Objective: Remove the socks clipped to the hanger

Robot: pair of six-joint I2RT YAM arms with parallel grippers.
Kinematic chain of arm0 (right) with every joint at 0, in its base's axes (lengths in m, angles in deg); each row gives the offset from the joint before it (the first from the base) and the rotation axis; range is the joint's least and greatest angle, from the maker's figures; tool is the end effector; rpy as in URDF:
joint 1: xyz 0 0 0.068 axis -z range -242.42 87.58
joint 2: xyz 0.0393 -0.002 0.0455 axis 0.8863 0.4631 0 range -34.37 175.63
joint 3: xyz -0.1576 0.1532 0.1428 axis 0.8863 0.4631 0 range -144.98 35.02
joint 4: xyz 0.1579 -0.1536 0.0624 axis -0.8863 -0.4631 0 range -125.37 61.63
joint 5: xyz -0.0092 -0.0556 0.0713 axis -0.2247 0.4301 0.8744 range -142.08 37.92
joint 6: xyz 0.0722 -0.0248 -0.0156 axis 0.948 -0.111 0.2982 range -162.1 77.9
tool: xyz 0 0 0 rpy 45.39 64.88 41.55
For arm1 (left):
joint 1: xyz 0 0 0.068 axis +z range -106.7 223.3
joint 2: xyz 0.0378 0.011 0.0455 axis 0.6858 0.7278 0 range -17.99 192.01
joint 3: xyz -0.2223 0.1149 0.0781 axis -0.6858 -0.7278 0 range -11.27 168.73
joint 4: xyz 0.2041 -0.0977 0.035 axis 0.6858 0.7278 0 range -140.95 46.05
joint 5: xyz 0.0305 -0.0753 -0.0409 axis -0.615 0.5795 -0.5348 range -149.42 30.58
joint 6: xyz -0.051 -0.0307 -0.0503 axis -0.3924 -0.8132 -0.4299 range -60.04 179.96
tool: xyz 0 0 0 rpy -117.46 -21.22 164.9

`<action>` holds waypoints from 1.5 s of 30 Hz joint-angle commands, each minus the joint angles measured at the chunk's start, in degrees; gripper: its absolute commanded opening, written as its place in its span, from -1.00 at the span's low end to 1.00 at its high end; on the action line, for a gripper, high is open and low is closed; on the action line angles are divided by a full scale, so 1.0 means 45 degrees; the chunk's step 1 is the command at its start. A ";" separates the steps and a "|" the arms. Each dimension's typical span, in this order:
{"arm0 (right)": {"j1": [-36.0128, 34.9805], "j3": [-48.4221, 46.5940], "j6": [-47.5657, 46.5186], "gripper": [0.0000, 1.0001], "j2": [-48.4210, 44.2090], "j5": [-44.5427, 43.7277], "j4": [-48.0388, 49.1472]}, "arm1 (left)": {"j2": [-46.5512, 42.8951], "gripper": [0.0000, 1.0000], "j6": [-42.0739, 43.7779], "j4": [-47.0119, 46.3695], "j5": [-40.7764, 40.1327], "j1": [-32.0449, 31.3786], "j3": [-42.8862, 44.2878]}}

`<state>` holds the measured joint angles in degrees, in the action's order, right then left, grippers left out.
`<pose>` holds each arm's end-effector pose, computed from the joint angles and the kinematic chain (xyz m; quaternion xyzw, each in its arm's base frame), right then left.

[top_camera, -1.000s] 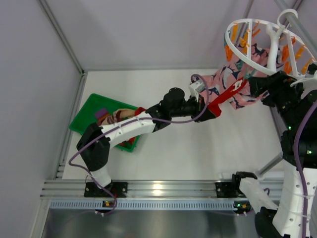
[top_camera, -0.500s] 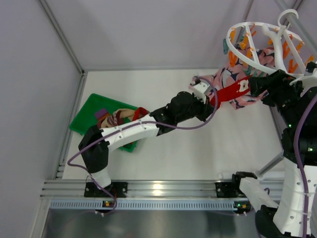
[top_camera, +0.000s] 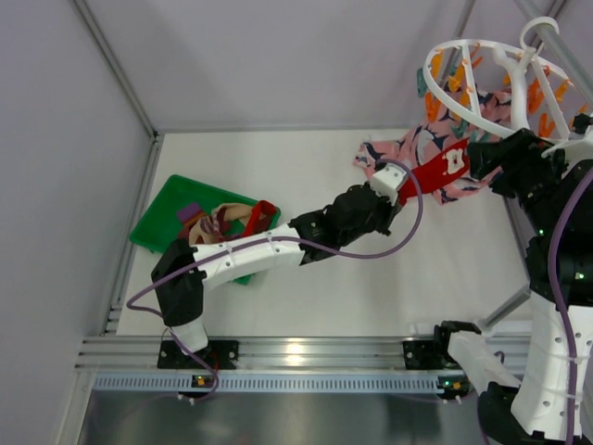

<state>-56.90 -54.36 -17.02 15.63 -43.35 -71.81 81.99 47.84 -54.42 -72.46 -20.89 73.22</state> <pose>0.1214 -0.0015 0.4770 0.1424 0.7174 0.1703 0.6603 0.1956 -0.3697 0.3355 0.2748 0.7252 -0.3168 0.5461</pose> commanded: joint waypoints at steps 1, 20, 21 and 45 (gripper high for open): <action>0.0063 -0.0449 -0.0007 0.46 0.0139 -0.0124 0.0141 | 0.0105 -1.00 0.0388 0.0028 -0.0677 -0.0170 0.0736; 0.0082 0.0019 0.0090 0.34 0.0218 -0.0065 0.1079 | 0.0828 -1.00 0.0545 0.0672 -0.0911 -0.0503 0.1518; 0.0082 0.0019 0.0071 0.33 0.0198 -0.0085 0.1157 | 0.0867 -1.00 0.0564 0.0692 -0.0931 -0.0541 0.1576; 0.0082 0.0137 0.0227 0.23 0.0413 -0.0046 0.1528 | 0.1668 -1.00 0.0974 0.1278 -0.1341 -0.1049 0.2474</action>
<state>-56.90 -54.23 -16.41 17.20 -43.35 -67.57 88.81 51.16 -48.27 -77.37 -25.00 81.59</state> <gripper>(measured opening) 0.619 0.021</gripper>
